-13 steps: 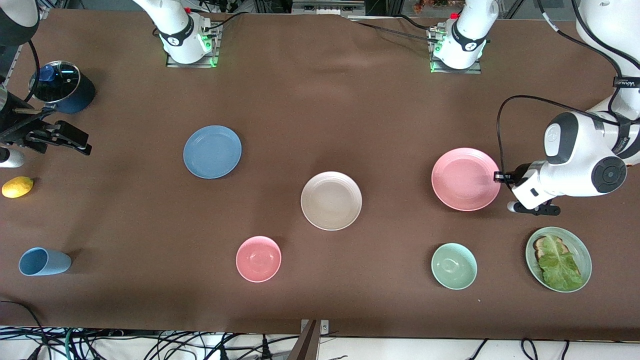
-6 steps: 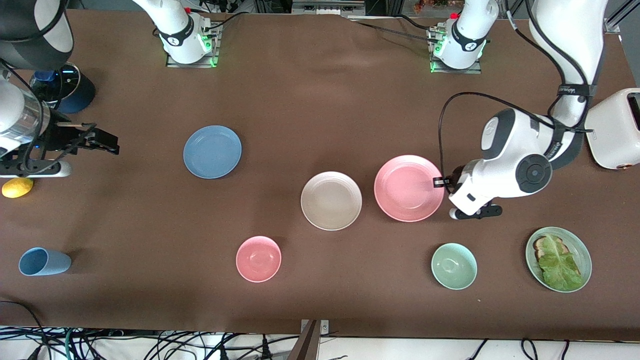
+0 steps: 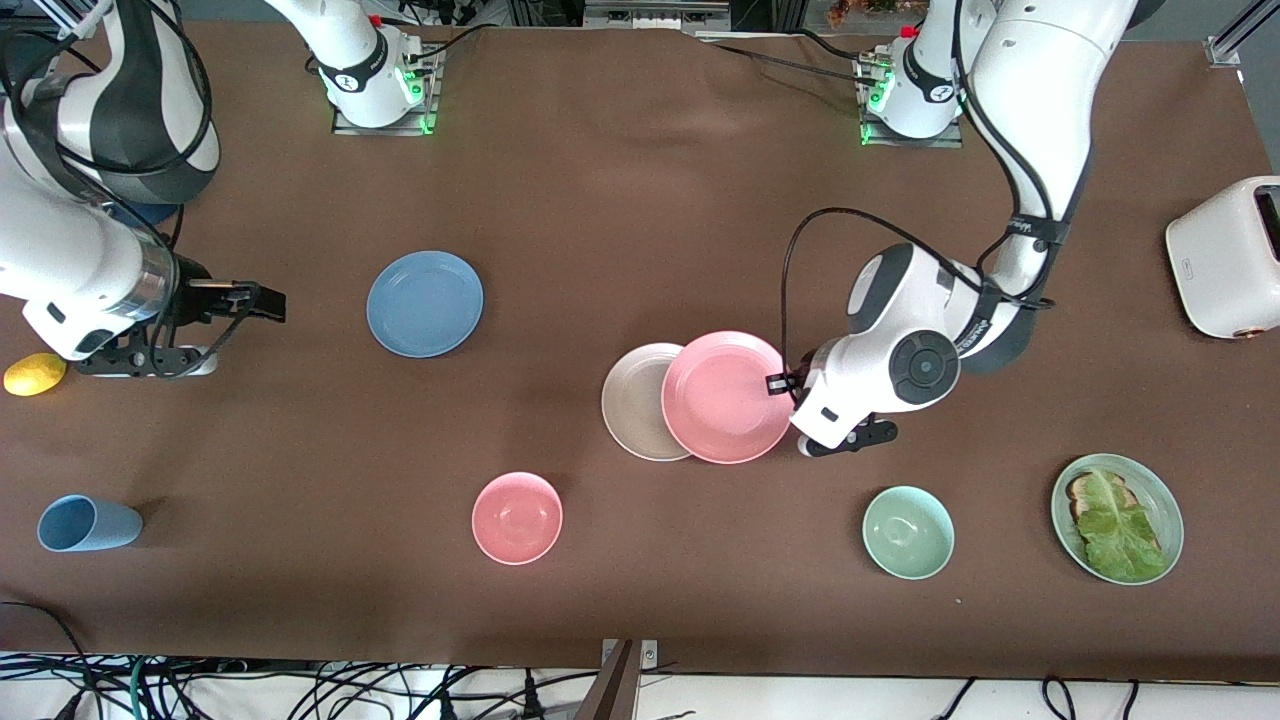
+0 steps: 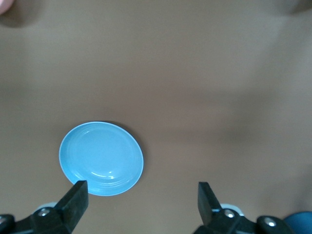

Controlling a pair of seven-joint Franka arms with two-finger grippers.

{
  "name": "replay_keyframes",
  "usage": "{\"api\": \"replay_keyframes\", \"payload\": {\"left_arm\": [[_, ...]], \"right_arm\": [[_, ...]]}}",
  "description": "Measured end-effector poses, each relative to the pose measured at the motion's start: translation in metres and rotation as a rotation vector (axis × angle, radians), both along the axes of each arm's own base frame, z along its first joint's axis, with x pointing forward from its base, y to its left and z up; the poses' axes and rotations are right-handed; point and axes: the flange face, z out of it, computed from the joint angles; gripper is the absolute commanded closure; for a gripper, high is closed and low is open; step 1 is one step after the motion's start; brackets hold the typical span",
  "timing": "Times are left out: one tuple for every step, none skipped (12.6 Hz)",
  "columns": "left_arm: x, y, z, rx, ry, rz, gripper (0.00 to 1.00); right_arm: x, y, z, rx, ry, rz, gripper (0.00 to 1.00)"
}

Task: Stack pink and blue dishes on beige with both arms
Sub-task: 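Lower the pink plate onto the beige plate while the right gripper nears the blue plate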

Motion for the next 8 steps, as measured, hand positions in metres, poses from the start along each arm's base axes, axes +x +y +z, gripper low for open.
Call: {"api": "replay_keyframes", "payload": {"left_arm": [[0.001, -0.014, -0.007, -0.004, -0.01, 0.012, 1.0], [0.0, -0.027, -0.014, -0.007, -0.017, 0.019, 1.0], [-0.003, -0.038, -0.021, -0.006, -0.016, 0.023, 1.0], [-0.006, -0.046, -0.028, -0.006, -0.014, 0.024, 1.0], [-0.008, -0.052, -0.033, -0.007, -0.019, 0.031, 1.0], [-0.01, -0.057, -0.038, -0.006, -0.02, 0.036, 1.0], [-0.011, -0.06, -0.041, -0.006, -0.018, 0.034, 0.9], [-0.013, -0.063, -0.042, -0.005, -0.017, 0.03, 0.81]], "right_arm": [[-0.003, 0.0, -0.016, 0.0, 0.0, 0.0, 0.01], [-0.006, 0.0, -0.033, 0.001, -0.006, 0.001, 0.01], [-0.011, 0.0, -0.053, 0.002, -0.014, 0.002, 0.01], [-0.017, -0.001, -0.074, 0.003, -0.019, 0.002, 0.01], [-0.026, -0.001, -0.095, 0.003, -0.021, 0.003, 0.01], [-0.036, -0.002, -0.113, 0.003, -0.017, 0.003, 0.02], [-0.046, -0.002, -0.127, 0.002, -0.006, 0.0, 0.03], [-0.054, -0.002, -0.135, 0.0, 0.006, -0.007, 0.03]]}}
